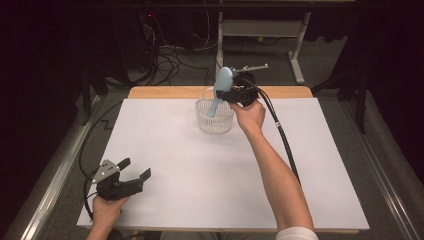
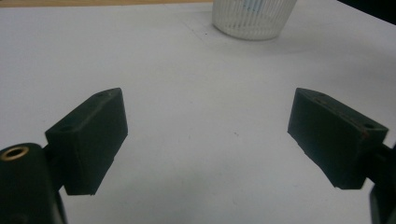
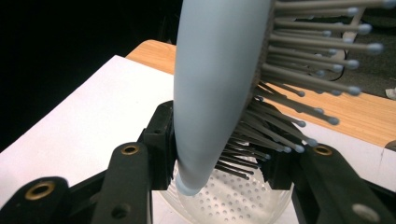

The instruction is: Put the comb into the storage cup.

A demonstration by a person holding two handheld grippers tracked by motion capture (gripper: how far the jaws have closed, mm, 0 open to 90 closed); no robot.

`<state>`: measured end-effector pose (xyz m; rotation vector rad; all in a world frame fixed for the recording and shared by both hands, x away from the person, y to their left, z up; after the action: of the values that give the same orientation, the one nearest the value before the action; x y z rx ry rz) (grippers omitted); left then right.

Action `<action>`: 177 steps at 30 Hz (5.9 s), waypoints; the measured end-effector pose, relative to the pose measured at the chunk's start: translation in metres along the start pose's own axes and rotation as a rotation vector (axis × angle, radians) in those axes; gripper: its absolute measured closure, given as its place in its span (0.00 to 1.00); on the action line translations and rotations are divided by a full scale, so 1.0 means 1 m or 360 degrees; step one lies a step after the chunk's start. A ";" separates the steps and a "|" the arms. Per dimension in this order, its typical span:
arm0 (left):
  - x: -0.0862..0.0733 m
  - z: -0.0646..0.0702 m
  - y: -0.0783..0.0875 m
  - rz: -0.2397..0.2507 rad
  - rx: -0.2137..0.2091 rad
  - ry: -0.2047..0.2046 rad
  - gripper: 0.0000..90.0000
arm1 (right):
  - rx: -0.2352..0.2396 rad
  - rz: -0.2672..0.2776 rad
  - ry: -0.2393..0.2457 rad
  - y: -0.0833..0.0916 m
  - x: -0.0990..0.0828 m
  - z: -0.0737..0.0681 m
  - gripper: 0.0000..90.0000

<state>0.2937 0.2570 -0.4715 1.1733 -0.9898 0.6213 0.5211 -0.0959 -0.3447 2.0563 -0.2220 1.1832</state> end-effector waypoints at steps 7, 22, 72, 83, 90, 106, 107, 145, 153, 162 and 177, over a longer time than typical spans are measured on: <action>0.000 0.000 0.000 0.0003 -0.0001 0.0002 0.13 | -0.0007 -0.0010 -0.0011 -0.005 -0.002 0.000 0.61; 0.000 -0.002 0.001 0.0006 0.0005 0.0014 0.13 | -0.0020 -0.0043 -0.0004 -0.017 -0.009 0.000 0.60; 0.000 -0.001 0.000 -0.0003 0.0001 0.0011 0.13 | -0.0129 -0.0076 -0.0129 -0.010 -0.026 0.024 0.45; 0.000 -0.001 0.000 -0.0002 0.0002 0.0010 0.13 | -0.0126 -0.0108 -0.0141 -0.008 -0.029 0.027 0.43; 0.000 -0.001 0.000 -0.0004 0.0001 0.0006 0.13 | -0.0134 -0.0118 -0.0139 -0.008 -0.029 0.028 0.42; 0.000 0.000 -0.001 -0.0005 -0.0001 0.0002 0.13 | -0.0146 -0.0098 -0.0159 -0.005 -0.038 0.034 0.38; 0.000 0.000 -0.001 -0.0006 -0.0001 0.0002 0.13 | -0.0147 -0.0102 -0.0158 -0.004 -0.038 0.035 0.38; 0.000 0.000 -0.001 -0.0004 0.0001 -0.0001 0.13 | -0.0165 -0.0103 -0.0139 0.002 -0.043 0.036 0.37; 0.000 0.000 -0.001 -0.0004 0.0002 -0.0003 0.13 | -0.0168 -0.0098 -0.0120 0.004 -0.044 0.035 0.36; 0.000 0.000 0.000 -0.0004 0.0003 -0.0004 0.13 | -0.0171 -0.0115 -0.0101 0.006 -0.046 0.032 0.36; 0.000 0.001 -0.001 -0.0008 0.0001 -0.0006 0.13 | -0.0185 -0.0092 -0.0036 0.020 -0.046 0.029 0.33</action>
<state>0.2940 0.2558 -0.4718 1.1772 -0.9897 0.6159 0.5055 -0.1391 -0.3807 1.9629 -0.2354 1.0872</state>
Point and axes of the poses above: each handheld gripper's, and its own axes: y roughly backward along the jaws, x roughly out of its top, z roughly to its right, the point moved 2 cm from there along -y, roughly forward along the jaws, and after that the axes turned 12 degrees about x, right-handed, at the moved point
